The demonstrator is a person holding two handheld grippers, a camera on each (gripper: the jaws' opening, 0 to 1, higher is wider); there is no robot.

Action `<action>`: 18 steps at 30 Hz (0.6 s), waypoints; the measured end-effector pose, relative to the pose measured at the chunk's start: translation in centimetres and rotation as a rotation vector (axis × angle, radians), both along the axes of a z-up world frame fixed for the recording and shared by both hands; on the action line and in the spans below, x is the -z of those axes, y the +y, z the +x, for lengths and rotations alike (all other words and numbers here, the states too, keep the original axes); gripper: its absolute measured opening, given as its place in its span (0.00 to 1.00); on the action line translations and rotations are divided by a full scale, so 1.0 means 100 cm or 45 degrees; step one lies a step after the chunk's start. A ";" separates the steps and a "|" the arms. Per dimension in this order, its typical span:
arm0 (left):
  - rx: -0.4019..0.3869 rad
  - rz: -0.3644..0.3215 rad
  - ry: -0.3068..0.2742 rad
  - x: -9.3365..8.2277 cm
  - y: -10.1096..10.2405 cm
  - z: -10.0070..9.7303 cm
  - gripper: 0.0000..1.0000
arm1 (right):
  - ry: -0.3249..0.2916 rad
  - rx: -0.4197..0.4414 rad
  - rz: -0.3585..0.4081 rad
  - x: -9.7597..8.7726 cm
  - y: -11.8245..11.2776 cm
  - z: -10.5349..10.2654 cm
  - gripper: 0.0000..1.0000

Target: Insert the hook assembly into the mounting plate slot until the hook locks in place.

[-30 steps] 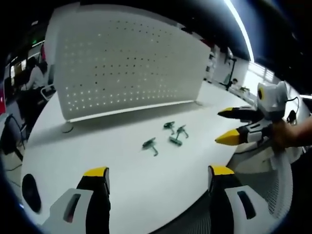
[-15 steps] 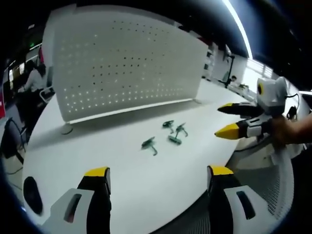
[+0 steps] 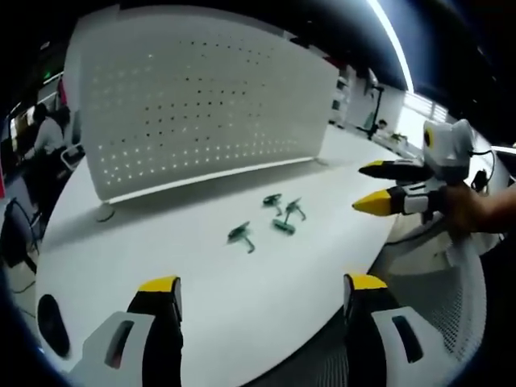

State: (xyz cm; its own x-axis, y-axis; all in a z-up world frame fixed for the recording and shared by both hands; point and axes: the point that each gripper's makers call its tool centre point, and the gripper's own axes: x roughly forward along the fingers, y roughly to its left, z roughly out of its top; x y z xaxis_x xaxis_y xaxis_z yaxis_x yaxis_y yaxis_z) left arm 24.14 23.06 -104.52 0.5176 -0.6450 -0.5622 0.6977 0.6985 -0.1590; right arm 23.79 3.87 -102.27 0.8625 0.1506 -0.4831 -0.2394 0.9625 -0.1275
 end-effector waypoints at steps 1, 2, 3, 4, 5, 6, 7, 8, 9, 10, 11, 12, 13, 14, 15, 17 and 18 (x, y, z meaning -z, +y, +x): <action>-0.003 -0.002 0.003 0.000 0.001 0.000 0.84 | 0.001 -0.006 -0.003 0.000 0.001 0.000 0.64; -0.006 -0.006 0.005 0.000 0.001 0.001 0.84 | 0.002 -0.007 -0.004 0.001 0.002 -0.001 0.64; -0.008 -0.010 0.005 0.000 0.001 0.001 0.84 | 0.007 -0.013 -0.010 0.001 0.003 -0.001 0.64; -0.011 -0.016 0.005 -0.001 0.001 0.001 0.83 | 0.008 -0.018 -0.012 0.002 0.004 -0.001 0.63; -0.011 -0.018 0.006 -0.001 0.002 0.002 0.83 | 0.014 -0.026 -0.010 0.003 0.005 -0.002 0.63; -0.012 -0.018 0.005 -0.001 0.002 0.002 0.83 | 0.019 -0.032 -0.007 0.003 0.007 -0.002 0.63; -0.013 -0.017 0.003 -0.001 0.001 0.001 0.83 | 0.021 -0.033 -0.004 0.003 0.007 -0.002 0.63; -0.013 -0.018 0.001 -0.002 0.002 0.002 0.83 | 0.023 -0.037 0.003 0.004 0.008 -0.002 0.63; -0.014 -0.020 -0.001 -0.002 0.002 0.003 0.83 | 0.027 -0.038 0.003 0.004 0.009 -0.002 0.63; -0.015 -0.021 -0.002 -0.002 0.002 0.003 0.83 | 0.033 -0.042 0.005 0.005 0.009 -0.002 0.63; -0.018 -0.021 -0.002 -0.002 0.002 0.003 0.83 | 0.032 -0.045 0.012 0.005 0.010 -0.002 0.62; -0.020 -0.022 -0.003 -0.002 0.003 0.003 0.83 | 0.036 -0.049 0.023 0.005 0.012 -0.002 0.62; -0.022 -0.024 -0.002 -0.002 0.003 0.003 0.82 | 0.040 -0.052 0.025 0.006 0.013 -0.002 0.61; -0.023 -0.027 0.002 -0.002 0.003 0.003 0.82 | 0.045 -0.056 0.025 0.007 0.014 -0.002 0.61; -0.025 -0.026 0.005 -0.002 0.003 0.003 0.82 | 0.051 -0.060 0.023 0.008 0.014 -0.002 0.61; -0.023 -0.026 0.003 -0.002 0.003 0.003 0.82 | 0.054 -0.067 0.029 0.008 0.016 -0.003 0.61; -0.021 -0.027 0.003 -0.002 0.003 0.003 0.82 | 0.053 -0.068 0.028 0.008 0.016 -0.003 0.60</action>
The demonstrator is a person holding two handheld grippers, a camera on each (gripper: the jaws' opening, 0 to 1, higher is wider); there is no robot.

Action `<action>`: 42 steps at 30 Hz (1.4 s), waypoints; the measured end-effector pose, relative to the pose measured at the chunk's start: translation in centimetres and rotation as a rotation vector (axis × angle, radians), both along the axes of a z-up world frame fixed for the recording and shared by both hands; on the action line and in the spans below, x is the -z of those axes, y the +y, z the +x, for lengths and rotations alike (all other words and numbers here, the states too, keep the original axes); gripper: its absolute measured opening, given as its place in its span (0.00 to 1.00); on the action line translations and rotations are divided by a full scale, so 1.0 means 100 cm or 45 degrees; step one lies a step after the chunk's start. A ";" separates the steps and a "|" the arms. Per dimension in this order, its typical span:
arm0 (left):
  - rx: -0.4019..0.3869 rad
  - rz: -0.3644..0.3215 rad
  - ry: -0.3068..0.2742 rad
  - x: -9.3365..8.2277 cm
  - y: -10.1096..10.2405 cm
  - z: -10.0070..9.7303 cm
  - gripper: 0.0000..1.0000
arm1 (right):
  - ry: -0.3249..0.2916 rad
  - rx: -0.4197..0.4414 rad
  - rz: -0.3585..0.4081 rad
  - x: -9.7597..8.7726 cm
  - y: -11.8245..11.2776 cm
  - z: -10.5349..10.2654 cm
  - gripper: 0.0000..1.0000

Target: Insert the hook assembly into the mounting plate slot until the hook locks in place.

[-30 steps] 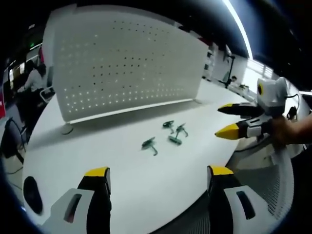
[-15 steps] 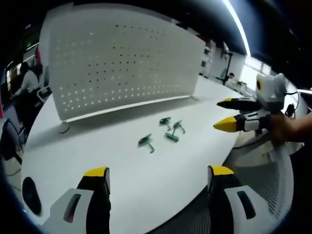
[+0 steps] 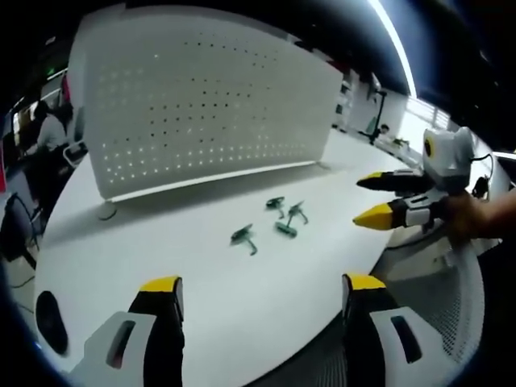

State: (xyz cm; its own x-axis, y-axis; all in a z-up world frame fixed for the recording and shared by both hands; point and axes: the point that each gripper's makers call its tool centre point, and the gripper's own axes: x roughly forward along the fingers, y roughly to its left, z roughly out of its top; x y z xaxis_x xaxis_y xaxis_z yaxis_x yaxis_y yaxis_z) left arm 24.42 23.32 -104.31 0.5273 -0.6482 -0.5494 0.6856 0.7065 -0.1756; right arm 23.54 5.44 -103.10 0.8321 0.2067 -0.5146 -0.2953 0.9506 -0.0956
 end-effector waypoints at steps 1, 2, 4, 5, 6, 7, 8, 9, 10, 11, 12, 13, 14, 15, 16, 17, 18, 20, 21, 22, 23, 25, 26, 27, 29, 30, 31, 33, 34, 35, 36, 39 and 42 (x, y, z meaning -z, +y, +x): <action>0.004 0.002 0.004 0.001 0.000 0.000 0.82 | 0.001 -0.001 -0.004 0.000 0.000 0.000 0.60; 0.006 0.004 0.006 0.001 -0.001 0.000 0.81 | 0.000 0.000 -0.005 0.000 0.000 0.000 0.59; 0.010 0.006 0.004 0.001 -0.002 0.000 0.81 | 0.002 0.000 -0.007 0.000 0.000 0.000 0.59; 0.013 0.006 0.007 0.001 -0.002 -0.001 0.81 | 0.006 -0.003 -0.006 0.001 0.000 0.000 0.58; 0.017 0.006 0.013 0.002 -0.003 -0.001 0.81 | 0.008 -0.005 -0.005 0.001 0.000 0.000 0.58; 0.020 0.006 0.017 0.002 -0.004 -0.002 0.81 | 0.011 -0.007 -0.005 0.001 0.000 0.000 0.58; 0.024 0.008 0.021 0.003 -0.004 -0.002 0.82 | 0.010 -0.006 -0.005 0.000 0.000 0.000 0.58; 0.027 0.009 0.022 0.003 -0.004 -0.002 0.82 | -0.022 0.000 -0.003 -0.005 -0.001 0.001 0.58; 0.028 0.009 0.025 0.004 -0.004 -0.003 0.81 | -0.052 0.006 0.003 -0.009 -0.002 0.003 0.58; 0.027 0.008 0.028 0.004 -0.003 -0.003 0.81 | -0.040 0.009 0.003 -0.008 -0.003 0.002 0.58; 0.025 0.007 0.028 0.004 -0.003 -0.002 0.81 | -0.035 0.012 0.005 -0.007 -0.003 0.002 0.57; 0.023 0.006 0.027 0.003 -0.003 -0.002 0.81 | -0.022 0.011 0.009 -0.005 -0.003 0.001 0.56; 0.016 -0.001 0.028 0.003 -0.002 -0.002 0.81 | -0.007 0.005 0.015 -0.003 -0.001 0.001 0.56; 0.012 -0.005 0.028 0.002 -0.002 -0.001 0.81 | 0.000 0.002 0.014 -0.002 0.000 0.001 0.56; 0.008 -0.007 0.027 0.002 -0.001 -0.001 0.80 | 0.003 -0.006 0.008 -0.001 0.001 0.001 0.56; 0.006 -0.008 0.027 0.002 -0.001 0.000 0.80 | -0.001 -0.012 0.004 -0.001 0.002 0.000 0.55; 0.006 -0.008 0.028 0.002 -0.001 0.000 0.80 | 0.000 -0.019 0.000 -0.001 0.003 0.000 0.55; 0.006 -0.007 0.030 0.002 -0.001 -0.001 0.80 | 0.009 -0.026 -0.005 0.001 0.004 -0.001 0.55; 0.007 -0.004 0.029 0.002 -0.002 -0.001 0.81 | 0.012 -0.026 -0.004 0.001 0.004 -0.001 0.55; 0.008 -0.002 0.029 0.002 -0.002 -0.001 0.81 | 0.013 -0.026 -0.004 0.001 0.003 -0.001 0.55; 0.009 0.000 0.030 0.003 -0.002 -0.001 0.81 | 0.013 -0.025 -0.003 0.001 0.003 -0.001 0.55; 0.009 0.003 0.027 0.003 -0.002 -0.001 0.81 | 0.017 -0.021 -0.005 0.002 0.002 -0.001 0.55; 0.008 0.004 0.027 0.003 -0.001 -0.001 0.81 | 0.018 -0.021 -0.004 0.002 0.002 -0.001 0.55; 0.008 0.004 0.028 0.003 -0.001 -0.001 0.81 | 0.021 -0.021 -0.004 0.002 0.003 -0.001 0.55; 0.006 0.004 0.027 0.003 -0.001 -0.001 0.82 | 0.019 -0.024 -0.009 0.002 0.003 -0.001 0.56; 0.006 0.004 0.029 0.003 -0.001 -0.001 0.82 | 0.016 -0.022 -0.026 0.002 0.002 -0.001 0.57; 0.006 0.005 0.032 0.004 -0.001 -0.001 0.81 | 0.014 -0.021 -0.030 0.002 0.001 -0.001 0.59; 0.007 0.006 0.031 0.003 -0.001 -0.001 0.81 | 0.009 -0.017 -0.024 0.001 0.001 0.000 0.59; 0.008 0.007 0.028 0.003 -0.001 -0.001 0.81 | 0.012 -0.018 -0.022 0.001 0.001 0.000 0.58; 0.009 0.009 0.027 0.003 -0.001 -0.001 0.81 | 0.011 -0.018 -0.023 0.001 0.001 0.000 0.58; 0.009 0.010 0.028 0.004 -0.001 -0.001 0.81 | 0.010 -0.018 -0.024 0.002 0.001 0.000 0.59; 0.009 0.013 0.026 0.004 -0.001 -0.001 0.81 | 0.008 -0.022 -0.022 0.001 0.002 0.000 0.59; 0.006 0.013 0.023 0.003 -0.001 -0.001 0.81 | 0.016 -0.031 -0.017 0.002 0.004 -0.001 0.57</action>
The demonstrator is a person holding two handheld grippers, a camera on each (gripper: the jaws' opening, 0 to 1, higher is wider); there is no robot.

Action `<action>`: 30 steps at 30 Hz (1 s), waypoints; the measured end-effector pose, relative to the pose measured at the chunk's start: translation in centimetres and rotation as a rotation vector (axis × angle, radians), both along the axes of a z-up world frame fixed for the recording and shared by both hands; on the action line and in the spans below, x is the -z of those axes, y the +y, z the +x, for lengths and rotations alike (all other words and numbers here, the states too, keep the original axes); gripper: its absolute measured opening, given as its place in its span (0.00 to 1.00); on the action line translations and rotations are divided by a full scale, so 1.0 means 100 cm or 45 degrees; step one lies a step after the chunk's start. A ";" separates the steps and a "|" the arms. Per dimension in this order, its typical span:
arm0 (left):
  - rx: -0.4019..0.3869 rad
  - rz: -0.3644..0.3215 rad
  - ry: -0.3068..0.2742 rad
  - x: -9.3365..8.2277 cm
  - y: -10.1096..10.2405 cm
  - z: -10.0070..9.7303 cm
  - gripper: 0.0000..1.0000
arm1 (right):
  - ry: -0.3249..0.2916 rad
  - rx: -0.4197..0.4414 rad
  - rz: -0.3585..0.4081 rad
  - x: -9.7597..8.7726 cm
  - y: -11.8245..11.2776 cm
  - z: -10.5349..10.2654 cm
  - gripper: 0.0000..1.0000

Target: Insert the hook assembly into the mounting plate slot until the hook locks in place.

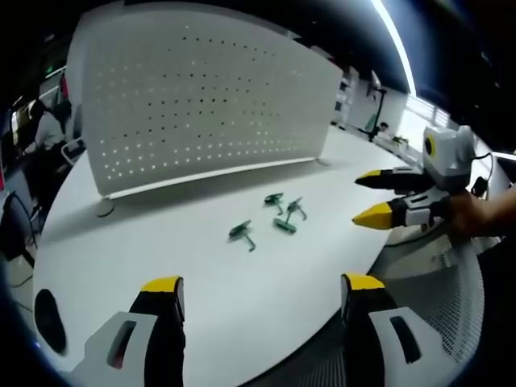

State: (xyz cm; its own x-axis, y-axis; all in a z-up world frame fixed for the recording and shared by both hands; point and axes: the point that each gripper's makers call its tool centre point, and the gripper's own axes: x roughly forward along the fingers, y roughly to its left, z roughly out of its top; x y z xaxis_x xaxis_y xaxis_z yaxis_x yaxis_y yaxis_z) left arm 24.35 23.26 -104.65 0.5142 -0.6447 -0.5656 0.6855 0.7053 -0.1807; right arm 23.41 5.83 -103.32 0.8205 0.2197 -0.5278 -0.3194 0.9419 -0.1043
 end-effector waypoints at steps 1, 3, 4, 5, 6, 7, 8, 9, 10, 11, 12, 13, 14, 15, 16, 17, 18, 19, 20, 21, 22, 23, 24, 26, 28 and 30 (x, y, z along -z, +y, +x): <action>0.000 0.001 -0.001 0.000 0.000 0.000 0.81 | 0.007 -0.007 0.005 0.001 0.001 -0.001 0.55; 0.003 -0.001 0.001 0.000 0.000 0.000 0.81 | 0.012 -0.010 0.002 0.001 0.002 -0.001 0.54; 0.006 0.003 0.001 0.001 -0.001 0.000 0.81 | 0.011 -0.011 0.003 0.001 0.002 -0.001 0.54; 0.008 0.005 -0.001 0.000 -0.001 0.000 0.81 | 0.011 -0.012 0.003 0.001 0.002 -0.001 0.54; 0.009 0.006 -0.003 0.000 -0.001 -0.001 0.81 | 0.011 -0.013 0.004 0.001 0.002 -0.001 0.54; 0.009 0.006 -0.003 0.000 -0.001 -0.001 0.81 | 0.012 -0.018 0.005 0.001 0.003 -0.001 0.54; 0.009 0.004 -0.003 0.000 -0.001 -0.001 0.81 | 0.015 -0.021 0.007 0.001 0.004 -0.002 0.53; 0.008 0.003 -0.004 -0.001 -0.001 -0.001 0.81 | 0.035 -0.045 0.017 0.004 0.008 -0.004 0.52; 0.007 0.002 -0.005 -0.001 -0.001 0.000 0.81 | 0.056 -0.067 0.020 0.006 0.012 -0.006 0.50; 0.004 -0.001 -0.006 -0.002 0.000 0.000 0.81 | 0.070 -0.093 0.023 0.008 0.016 -0.008 0.48; 0.004 -0.003 -0.008 -0.002 0.000 0.000 0.81 | 0.068 -0.130 0.026 0.008 0.023 -0.009 0.47; 0.003 -0.004 -0.007 -0.002 0.000 0.000 0.81 | 0.072 -0.153 0.023 0.009 0.027 -0.011 0.47; 0.003 -0.004 -0.005 -0.002 0.000 0.000 0.80 | 0.078 -0.179 0.023 0.009 0.032 -0.013 0.47; 0.001 -0.006 -0.007 -0.002 0.000 0.000 0.80 | 0.081 -0.198 0.020 0.010 0.034 -0.014 0.47; 0.000 -0.006 -0.009 -0.002 0.001 0.000 0.80 | 0.091 -0.216 0.019 0.011 0.037 -0.015 0.47; -0.003 -0.008 -0.009 -0.002 0.001 0.001 0.80 | 0.097 -0.219 0.027 0.011 0.038 -0.014 0.47; -0.007 -0.012 -0.007 -0.002 0.001 0.001 0.80 | 0.103 -0.224 0.043 0.011 0.039 -0.014 0.47; -0.007 -0.013 -0.007 -0.002 0.001 0.001 0.80 | 0.103 -0.224 0.048 0.011 0.039 -0.012 0.47; -0.010 -0.015 -0.008 -0.003 0.002 0.001 0.80 | 0.106 -0.224 0.055 0.010 0.040 -0.010 0.47; -0.011 -0.015 -0.009 -0.003 0.002 0.001 0.80 | 0.108 -0.225 0.056 0.011 0.040 -0.009 0.47; -0.012 -0.014 -0.011 -0.003 0.002 0.002 0.80 | 0.109 -0.227 0.056 0.011 0.040 -0.006 0.47; -0.012 -0.008 -0.015 -0.003 0.002 0.002 0.80 | 0.107 -0.228 0.057 0.010 0.040 -0.004 0.47; -0.011 -0.001 -0.025 -0.003 0.002 0.002 0.79 | 0.106 -0.231 0.058 0.010 0.040 -0.001 0.46; -0.007 0.000 -0.024 -0.003 0.002 0.002 0.78 | 0.112 -0.250 0.051 0.011 0.043 0.005 0.46; -0.004 -0.002 -0.018 -0.003 0.001 0.001 0.79 | 0.140 -0.293 0.041 0.015 0.049 0.010 0.44; -0.003 -0.003 -0.019 -0.003 0.001 0.002 0.79 | 0.158 -0.320 0.043 0.018 0.055 0.016 0.42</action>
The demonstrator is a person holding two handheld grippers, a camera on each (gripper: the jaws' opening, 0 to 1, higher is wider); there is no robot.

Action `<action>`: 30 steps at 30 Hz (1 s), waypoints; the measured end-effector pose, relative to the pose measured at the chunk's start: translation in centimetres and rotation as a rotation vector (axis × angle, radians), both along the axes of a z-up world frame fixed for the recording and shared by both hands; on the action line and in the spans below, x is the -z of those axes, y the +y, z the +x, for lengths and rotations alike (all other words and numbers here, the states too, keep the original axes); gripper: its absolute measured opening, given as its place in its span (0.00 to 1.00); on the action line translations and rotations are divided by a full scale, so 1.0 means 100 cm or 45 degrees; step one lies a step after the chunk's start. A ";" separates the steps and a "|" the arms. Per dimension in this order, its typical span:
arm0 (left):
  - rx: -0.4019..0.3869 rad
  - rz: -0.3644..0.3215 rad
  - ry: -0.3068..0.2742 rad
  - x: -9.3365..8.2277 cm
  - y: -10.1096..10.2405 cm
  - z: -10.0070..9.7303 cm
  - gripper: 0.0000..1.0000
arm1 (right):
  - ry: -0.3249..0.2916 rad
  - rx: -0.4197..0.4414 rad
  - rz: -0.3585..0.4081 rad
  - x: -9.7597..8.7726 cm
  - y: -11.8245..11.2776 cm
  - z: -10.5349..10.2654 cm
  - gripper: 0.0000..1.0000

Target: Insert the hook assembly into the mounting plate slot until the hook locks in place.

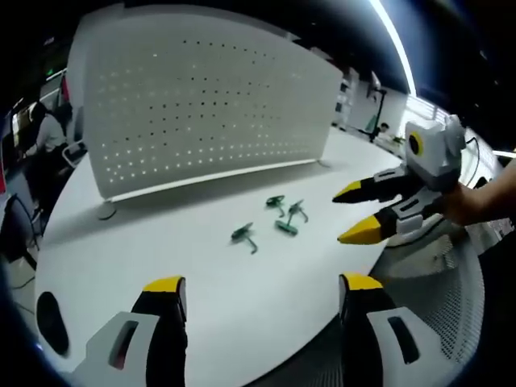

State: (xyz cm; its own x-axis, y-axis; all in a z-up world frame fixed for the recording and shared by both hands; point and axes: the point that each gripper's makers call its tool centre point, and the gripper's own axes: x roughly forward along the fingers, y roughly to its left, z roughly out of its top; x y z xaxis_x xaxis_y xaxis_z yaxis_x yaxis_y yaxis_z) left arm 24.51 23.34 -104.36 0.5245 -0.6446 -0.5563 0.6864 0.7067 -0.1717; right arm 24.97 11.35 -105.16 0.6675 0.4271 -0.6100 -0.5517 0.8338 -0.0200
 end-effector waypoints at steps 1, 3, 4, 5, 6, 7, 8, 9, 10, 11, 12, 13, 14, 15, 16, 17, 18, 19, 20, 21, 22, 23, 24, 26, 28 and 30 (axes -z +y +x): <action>-0.001 -0.001 0.001 0.000 0.000 0.000 0.79 | 0.011 -0.026 -0.006 0.002 0.005 0.004 0.41; -0.004 0.002 0.007 0.001 0.000 0.000 0.79 | 0.015 -0.065 -0.015 0.003 0.012 0.009 0.40; -0.005 0.001 0.008 0.001 0.000 0.001 0.79 | 0.019 -0.088 -0.027 0.005 0.016 0.013 0.40; -0.007 -0.002 0.008 0.001 0.001 0.001 0.79 | 0.020 -0.109 -0.036 0.006 0.019 0.016 0.39; -0.009 -0.004 0.008 0.001 0.001 0.001 0.79 | 0.035 -0.144 -0.053 0.009 0.024 0.020 0.38; -0.010 -0.003 0.010 0.001 0.001 0.001 0.79 | 0.039 -0.160 -0.062 0.011 0.027 0.023 0.37; -0.011 -0.003 0.012 0.001 0.001 0.001 0.79 | 0.039 -0.182 -0.068 0.012 0.031 0.028 0.36; -0.011 -0.004 0.013 0.001 0.001 0.001 0.79 | 0.040 -0.193 -0.072 0.013 0.033 0.031 0.35; -0.011 -0.003 0.016 0.001 0.001 0.001 0.79 | 0.043 -0.206 -0.076 0.014 0.035 0.033 0.34; -0.011 -0.003 0.017 0.002 0.001 0.001 0.79 | 0.052 -0.224 -0.082 0.016 0.038 0.037 0.33; -0.012 -0.003 0.018 0.002 0.001 0.001 0.79 | 0.054 -0.232 -0.088 0.018 0.039 0.041 0.32; -0.014 -0.002 0.019 0.003 0.002 0.002 0.79 | 0.062 -0.244 -0.096 0.020 0.040 0.045 0.31; -0.019 0.001 0.021 0.003 0.003 0.002 0.79 | 0.066 -0.242 -0.097 0.021 0.040 0.049 0.29; -0.028 0.005 0.024 0.004 0.004 0.003 0.79 | 0.075 -0.238 -0.094 0.024 0.040 0.055 0.29; -0.034 0.002 0.028 0.004 0.006 0.003 0.79 | 0.084 -0.238 -0.094 0.026 0.041 0.059 0.28; -0.042 -0.004 0.036 0.004 0.006 0.004 0.79 | 0.096 -0.241 -0.105 0.030 0.041 0.063 0.27; -0.048 -0.009 0.038 0.004 0.007 0.005 0.78 | 0.106 -0.248 -0.115 0.032 0.041 0.065 0.26; -0.051 -0.013 0.040 0.004 0.007 0.005 0.78 | 0.114 -0.258 -0.125 0.035 0.042 0.068 0.25; -0.055 -0.015 0.045 0.004 0.007 0.005 0.78 | 0.114 -0.269 -0.137 0.037 0.042 0.070 0.24; -0.061 -0.012 0.047 0.004 0.008 0.006 0.78 | 0.114 -0.277 -0.147 0.037 0.043 0.072 0.23; -0.064 -0.010 0.045 0.004 0.008 0.006 0.78 | 0.118 -0.279 -0.149 0.038 0.043 0.073 0.22; -0.065 -0.011 0.045 0.004 0.008 0.006 0.78 | 0.123 -0.276 -0.145 0.039 0.044 0.075 0.22; -0.066 -0.022 0.056 0.004 0.007 0.006 0.78 | 0.130 -0.275 -0.139 0.040 0.046 0.075 0.22; -0.064 -0.022 0.056 0.004 0.006 0.005 0.78 | 0.140 -0.287 -0.150 0.045 0.049 0.076 0.21; -0.061 -0.014 0.062 0.005 0.007 0.005 0.77 | 0.146 -0.305 -0.174 0.049 0.051 0.080 0.20; -0.062 -0.017 0.065 0.005 0.006 0.005 0.77 | 0.150 -0.319 -0.193 0.052 0.052 0.084 0.19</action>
State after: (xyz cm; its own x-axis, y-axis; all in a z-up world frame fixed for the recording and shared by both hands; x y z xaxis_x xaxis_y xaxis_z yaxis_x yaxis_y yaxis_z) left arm 25.03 23.98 -104.90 0.5263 -0.6269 -0.5744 0.6416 0.7361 -0.2156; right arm 33.40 16.59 -110.39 0.4743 0.4677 -0.7459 -0.7454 0.6641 -0.0575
